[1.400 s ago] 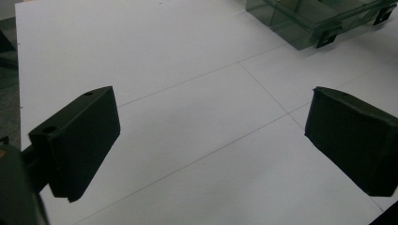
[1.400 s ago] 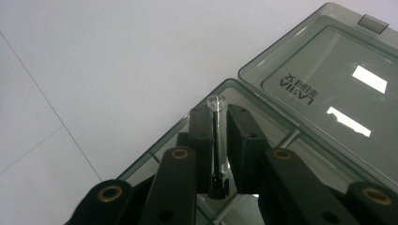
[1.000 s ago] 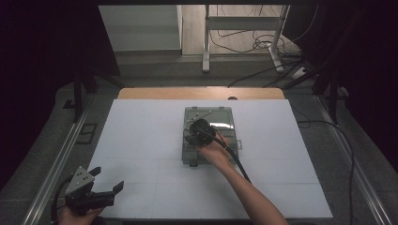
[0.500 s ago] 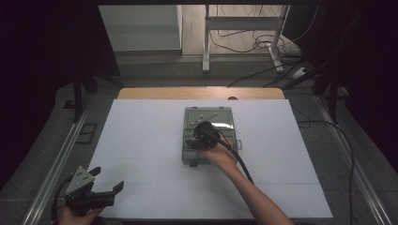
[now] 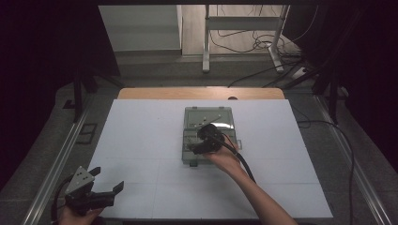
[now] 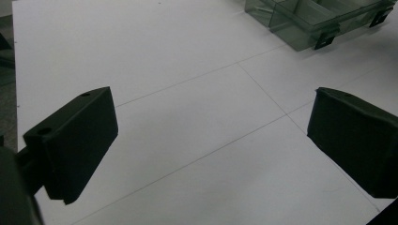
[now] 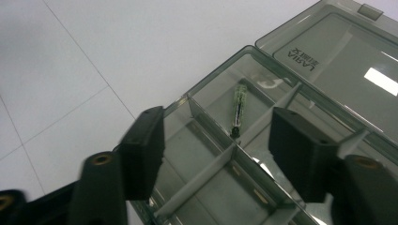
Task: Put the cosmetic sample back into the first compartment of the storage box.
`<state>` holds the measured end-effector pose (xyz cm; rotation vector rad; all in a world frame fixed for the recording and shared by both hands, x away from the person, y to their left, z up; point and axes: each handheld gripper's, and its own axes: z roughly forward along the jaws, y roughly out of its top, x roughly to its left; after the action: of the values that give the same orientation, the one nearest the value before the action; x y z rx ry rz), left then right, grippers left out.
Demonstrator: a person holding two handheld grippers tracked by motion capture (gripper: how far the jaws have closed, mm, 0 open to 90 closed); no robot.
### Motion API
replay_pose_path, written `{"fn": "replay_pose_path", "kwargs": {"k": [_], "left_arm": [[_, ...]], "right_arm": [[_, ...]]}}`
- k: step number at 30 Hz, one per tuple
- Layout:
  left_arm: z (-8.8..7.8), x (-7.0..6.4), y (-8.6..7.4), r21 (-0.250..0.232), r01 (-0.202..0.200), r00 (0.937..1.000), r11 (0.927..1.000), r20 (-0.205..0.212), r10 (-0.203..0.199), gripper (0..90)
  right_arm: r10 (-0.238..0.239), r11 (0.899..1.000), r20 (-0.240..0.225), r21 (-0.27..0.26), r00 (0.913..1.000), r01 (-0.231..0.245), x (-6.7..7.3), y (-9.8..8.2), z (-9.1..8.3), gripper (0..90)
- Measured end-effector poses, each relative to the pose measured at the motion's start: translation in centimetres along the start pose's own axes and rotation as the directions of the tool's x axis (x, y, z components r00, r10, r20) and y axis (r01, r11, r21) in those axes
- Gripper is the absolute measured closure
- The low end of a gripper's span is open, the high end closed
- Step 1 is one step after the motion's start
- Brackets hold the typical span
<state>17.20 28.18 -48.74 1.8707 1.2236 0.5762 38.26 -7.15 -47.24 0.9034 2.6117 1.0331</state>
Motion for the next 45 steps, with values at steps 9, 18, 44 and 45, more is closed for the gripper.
{"fn": "replay_pose_path", "kwargs": {"k": [9,18,44,45], "left_arm": [[0.0,0.0,0.0,0.001,0.002,1.0,1.0,0.0,-0.002,2.5],[0.0,-0.1,0.0,0.004,-0.007,1.0,1.0,0.001,0.007,2.6],[-0.1,0.1,0.0,-0.006,0.001,1.0,1.0,0.009,-0.001,3.0],[-0.1,0.1,0.0,-0.007,0.003,0.9999,1.0,0.01,-0.003,3.0]], "right_arm": [[0.0,1.0,-0.011,0.023,0.9999,0.0,0.2,-0.9,-1.2,25.2],[0.004,1.0,-0.028,0.012,0.9996,-0.004,0.5,-1.5,-2.4,15.2],[0.009,1.0,-0.03,0.013,0.9995,-0.009,0.2,-5.0,-5.9,7.1],[0.01,1.0,-0.029,0.007,0.9995,-0.01,0.2,-5.2,-6.1,6.6]]}}
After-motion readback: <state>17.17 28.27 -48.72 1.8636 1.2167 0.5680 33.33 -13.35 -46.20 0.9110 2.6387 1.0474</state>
